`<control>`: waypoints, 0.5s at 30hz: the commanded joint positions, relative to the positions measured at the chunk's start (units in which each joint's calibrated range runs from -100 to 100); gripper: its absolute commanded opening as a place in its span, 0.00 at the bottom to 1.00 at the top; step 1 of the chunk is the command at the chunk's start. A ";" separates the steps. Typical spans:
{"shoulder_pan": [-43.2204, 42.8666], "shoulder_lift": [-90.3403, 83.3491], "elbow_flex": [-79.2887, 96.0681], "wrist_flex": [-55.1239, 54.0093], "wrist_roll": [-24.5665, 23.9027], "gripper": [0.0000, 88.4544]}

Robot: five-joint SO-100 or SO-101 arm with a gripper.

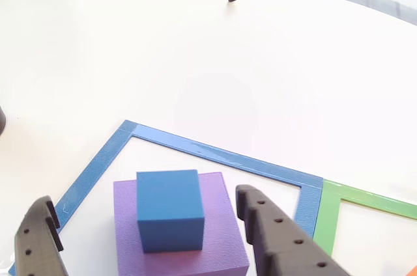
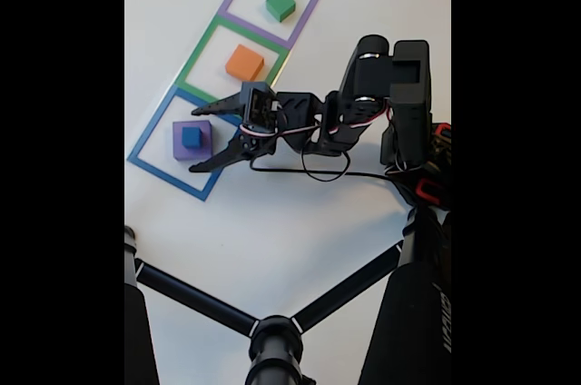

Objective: Tower of hanoi

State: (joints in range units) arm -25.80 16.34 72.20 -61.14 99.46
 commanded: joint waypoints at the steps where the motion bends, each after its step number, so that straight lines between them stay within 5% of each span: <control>1: -1.62 1.23 -2.84 -1.69 0.54 0.35; 15: -3.44 3.08 -3.11 -2.42 0.54 0.22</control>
State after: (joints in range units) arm -28.61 19.80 69.81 -62.19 99.46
